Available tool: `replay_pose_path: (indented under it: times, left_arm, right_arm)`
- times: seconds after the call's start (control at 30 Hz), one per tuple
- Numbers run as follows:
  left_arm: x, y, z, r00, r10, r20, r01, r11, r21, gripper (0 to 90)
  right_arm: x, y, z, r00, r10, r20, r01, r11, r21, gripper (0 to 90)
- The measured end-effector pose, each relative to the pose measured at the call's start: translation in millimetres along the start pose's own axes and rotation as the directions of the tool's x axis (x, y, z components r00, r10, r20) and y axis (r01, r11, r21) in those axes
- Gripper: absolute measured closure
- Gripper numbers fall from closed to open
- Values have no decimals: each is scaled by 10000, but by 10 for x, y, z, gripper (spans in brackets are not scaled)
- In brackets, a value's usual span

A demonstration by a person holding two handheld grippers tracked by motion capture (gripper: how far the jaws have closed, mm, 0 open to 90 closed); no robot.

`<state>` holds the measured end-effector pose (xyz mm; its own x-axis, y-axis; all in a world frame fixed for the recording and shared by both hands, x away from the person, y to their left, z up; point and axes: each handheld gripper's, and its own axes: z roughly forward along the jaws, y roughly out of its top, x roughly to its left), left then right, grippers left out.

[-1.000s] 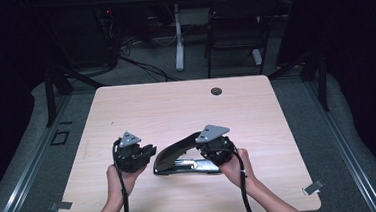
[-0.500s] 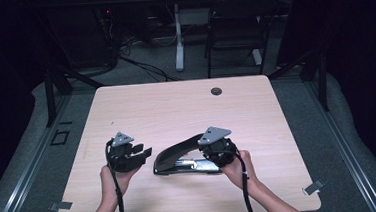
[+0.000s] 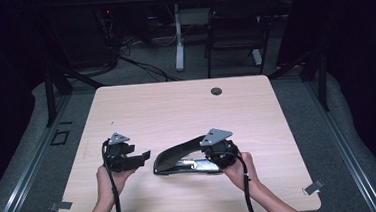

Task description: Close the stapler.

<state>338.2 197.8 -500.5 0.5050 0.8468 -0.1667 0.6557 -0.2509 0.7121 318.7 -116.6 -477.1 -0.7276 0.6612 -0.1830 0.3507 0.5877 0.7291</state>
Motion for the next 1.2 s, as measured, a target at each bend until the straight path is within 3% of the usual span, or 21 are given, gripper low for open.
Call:
replay_pose_path:
  times: [0.23, 0.73, 0.87, 1.2]
  left_arm:
    - [22, -6, 5, 10000, 4, 86, -5, 10000, 66, 247]
    - [17, -14, 21, 10000, 30, 61, -31, 9999, 124, 249]
    - [16, -19, 27, 10000, 48, 78, -49, 9999, 153, 250]
    - [11, -13, 29, 9999, 121, 104, -123, 9997, 224, 252]
  right_arm:
    - [0, -55, 25, 9999, -16, 121, 16, 10000, 30, 900]
    - [-45, -240, 84, 9993, 178, 324, -191, 9989, 424, 900]
    - [-94, -285, 80, 9978, 457, 482, -469, 9986, 226, 900]
    - [-118, -421, 111, 9965, 593, 590, -620, 9970, 457, 900]
